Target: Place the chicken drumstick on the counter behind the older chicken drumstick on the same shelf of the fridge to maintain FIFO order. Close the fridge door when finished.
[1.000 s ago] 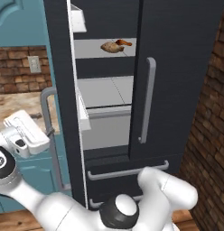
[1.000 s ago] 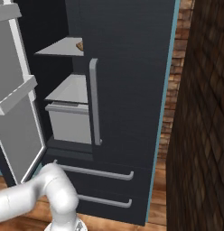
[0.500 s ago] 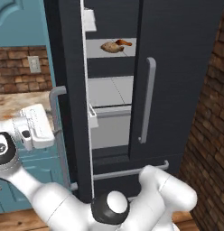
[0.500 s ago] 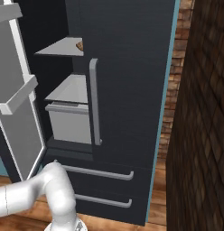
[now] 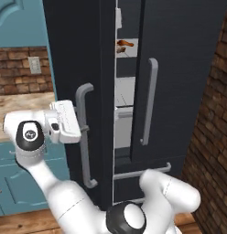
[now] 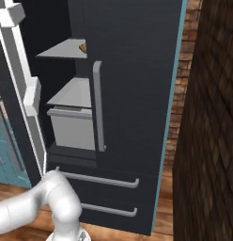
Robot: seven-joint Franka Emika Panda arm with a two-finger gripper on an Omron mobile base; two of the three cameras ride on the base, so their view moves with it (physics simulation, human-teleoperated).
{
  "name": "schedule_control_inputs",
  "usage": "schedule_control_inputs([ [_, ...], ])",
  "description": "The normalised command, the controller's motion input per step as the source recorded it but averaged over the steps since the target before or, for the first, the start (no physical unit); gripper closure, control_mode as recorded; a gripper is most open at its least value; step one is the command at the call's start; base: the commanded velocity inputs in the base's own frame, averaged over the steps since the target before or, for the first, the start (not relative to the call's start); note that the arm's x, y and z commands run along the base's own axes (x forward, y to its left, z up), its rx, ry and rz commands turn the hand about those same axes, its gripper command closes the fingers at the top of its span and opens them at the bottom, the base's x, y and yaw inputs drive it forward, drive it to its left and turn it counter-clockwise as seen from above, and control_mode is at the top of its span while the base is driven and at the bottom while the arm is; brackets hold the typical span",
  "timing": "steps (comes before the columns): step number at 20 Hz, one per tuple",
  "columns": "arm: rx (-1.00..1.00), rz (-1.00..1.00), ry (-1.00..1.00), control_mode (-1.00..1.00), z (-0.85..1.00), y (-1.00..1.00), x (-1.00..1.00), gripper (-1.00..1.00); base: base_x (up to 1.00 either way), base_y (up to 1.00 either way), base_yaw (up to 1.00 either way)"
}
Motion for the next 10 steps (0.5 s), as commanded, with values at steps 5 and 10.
schedule_control_inputs([
  [5,0.03,0.0,-0.04,-1.0,0.01,-1.0,0.0,-1.0,0.0,0.0,0.0],
  [10,0.03,0.0,-0.03,-1.0,0.16,-0.86,0.23,-1.0,0.0,0.0,0.0],
])
